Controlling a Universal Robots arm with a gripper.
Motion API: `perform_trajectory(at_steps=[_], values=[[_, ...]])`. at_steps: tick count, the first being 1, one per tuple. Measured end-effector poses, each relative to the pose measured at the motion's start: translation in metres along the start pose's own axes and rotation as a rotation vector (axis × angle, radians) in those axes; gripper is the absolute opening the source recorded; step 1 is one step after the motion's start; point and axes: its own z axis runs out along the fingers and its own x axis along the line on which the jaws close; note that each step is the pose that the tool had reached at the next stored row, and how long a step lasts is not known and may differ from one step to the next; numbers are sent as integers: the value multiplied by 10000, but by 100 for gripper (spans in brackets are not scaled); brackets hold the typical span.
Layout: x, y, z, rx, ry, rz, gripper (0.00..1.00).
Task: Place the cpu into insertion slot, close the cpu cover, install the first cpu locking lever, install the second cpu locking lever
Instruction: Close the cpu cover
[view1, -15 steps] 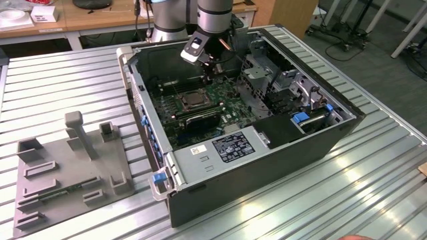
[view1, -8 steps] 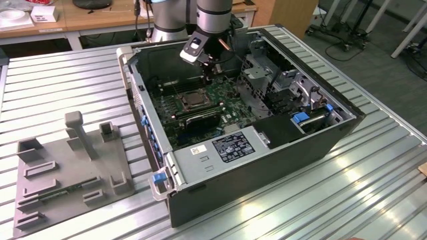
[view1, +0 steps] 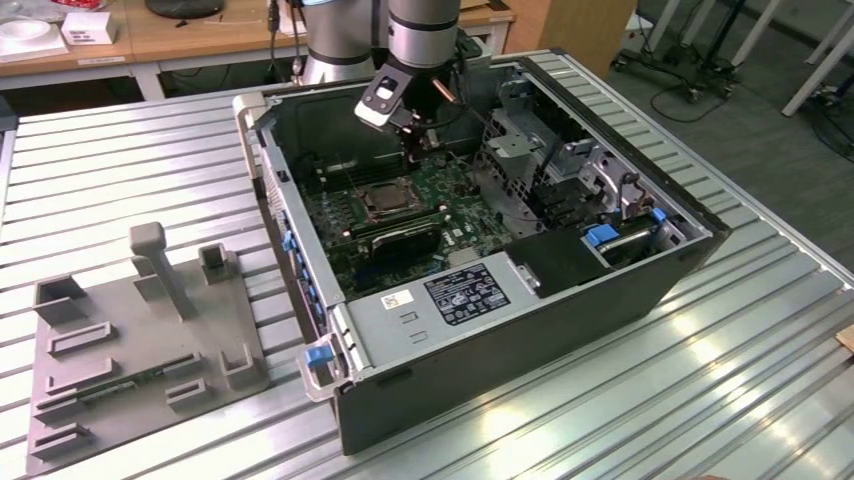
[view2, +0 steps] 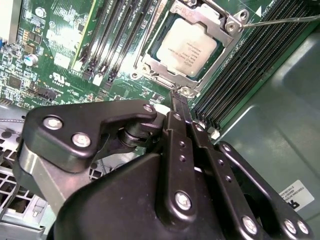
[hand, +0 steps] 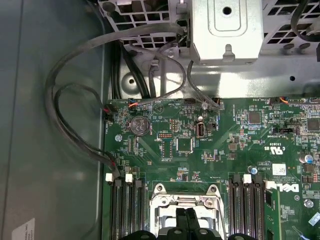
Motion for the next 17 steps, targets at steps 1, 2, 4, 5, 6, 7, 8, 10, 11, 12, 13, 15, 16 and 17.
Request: perform_trajectory(at_steps=[1,2,4,5,6,7,8,10,11,12,13,15,16,17], values=[[0,0,0,0,-1,0,11],[0,0,1,15,0,1,11],[0,0,3,92,2,4,11],[0,0,4,148,0,6,11],[0,0,4,199,-3,7,11],[0,-1,4,201,-3,8,11],[0,-1,4,202,-3,7,11],[0,-1,4,202,-3,8,11],[0,0,4,202,-2,7,11],[0,0,4,202,-3,7,11],[0,-1,4,202,-3,6,11],[0,-8,5,202,-3,7,11],[0,-14,5,202,-2,7,11],[-1,-23,5,202,-2,7,11]])
